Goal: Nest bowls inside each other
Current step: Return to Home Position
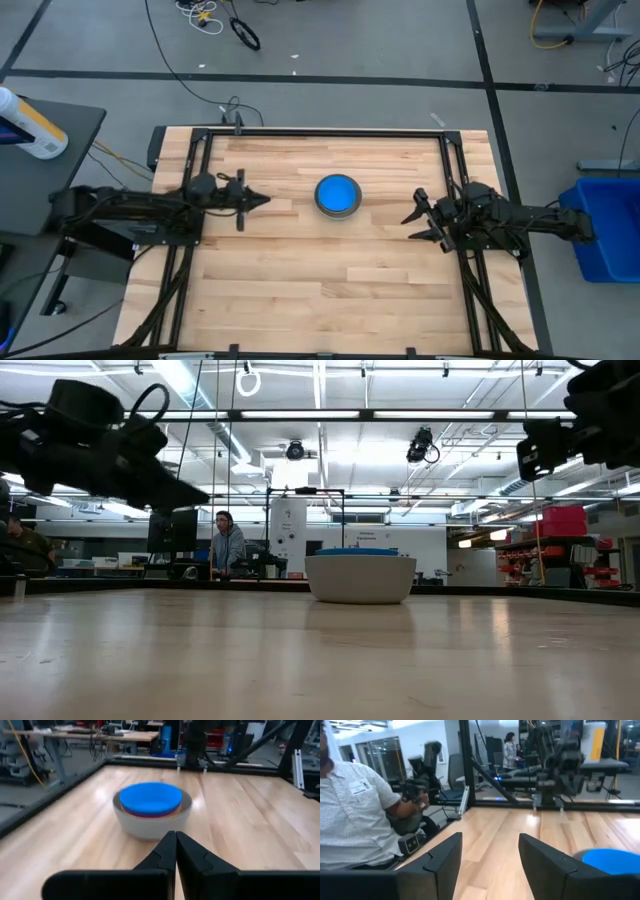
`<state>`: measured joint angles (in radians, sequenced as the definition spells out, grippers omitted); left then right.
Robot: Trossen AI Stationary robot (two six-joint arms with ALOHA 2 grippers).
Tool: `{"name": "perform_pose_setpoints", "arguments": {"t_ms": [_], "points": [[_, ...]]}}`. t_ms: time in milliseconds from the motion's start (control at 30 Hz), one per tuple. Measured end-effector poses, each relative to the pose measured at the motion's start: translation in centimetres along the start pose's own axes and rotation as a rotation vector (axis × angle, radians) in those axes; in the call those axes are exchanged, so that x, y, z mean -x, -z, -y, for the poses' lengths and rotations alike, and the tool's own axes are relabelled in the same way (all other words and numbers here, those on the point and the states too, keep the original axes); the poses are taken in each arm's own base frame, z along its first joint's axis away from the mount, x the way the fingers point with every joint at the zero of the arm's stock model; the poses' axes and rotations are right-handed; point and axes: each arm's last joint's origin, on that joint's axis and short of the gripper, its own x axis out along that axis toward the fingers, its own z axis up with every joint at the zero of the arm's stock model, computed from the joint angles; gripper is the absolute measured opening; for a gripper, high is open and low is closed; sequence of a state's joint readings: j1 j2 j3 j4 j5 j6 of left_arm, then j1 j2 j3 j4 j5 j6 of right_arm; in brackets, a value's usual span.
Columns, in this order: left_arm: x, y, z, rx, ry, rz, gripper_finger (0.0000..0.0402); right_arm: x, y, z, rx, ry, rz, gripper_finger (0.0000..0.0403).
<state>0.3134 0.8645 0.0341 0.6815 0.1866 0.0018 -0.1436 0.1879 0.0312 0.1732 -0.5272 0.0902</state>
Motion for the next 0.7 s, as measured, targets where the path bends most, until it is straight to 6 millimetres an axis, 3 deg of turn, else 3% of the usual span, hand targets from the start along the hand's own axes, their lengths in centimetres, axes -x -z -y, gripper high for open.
{"name": "perform_pose_setpoints", "arguments": {"t_ms": [200,500,700], "points": [[1.2,0.8,0.7,0.037,0.062,-0.064,0.0008,0.0,-0.3,-0.1,0.002,-0.001,0.003,0.0194],[1.8,-0.8,2.4,0.019,0.174,0.085,0.0017,0.0,-0.3,-0.1,0.003,0.001,0.005,0.0178],[2.5,-1.7,3.0,0.035,0.131,0.17,0.0017,0.0,-0.4,-0.1,0.027,0.001,0.008,0.0171]]}}
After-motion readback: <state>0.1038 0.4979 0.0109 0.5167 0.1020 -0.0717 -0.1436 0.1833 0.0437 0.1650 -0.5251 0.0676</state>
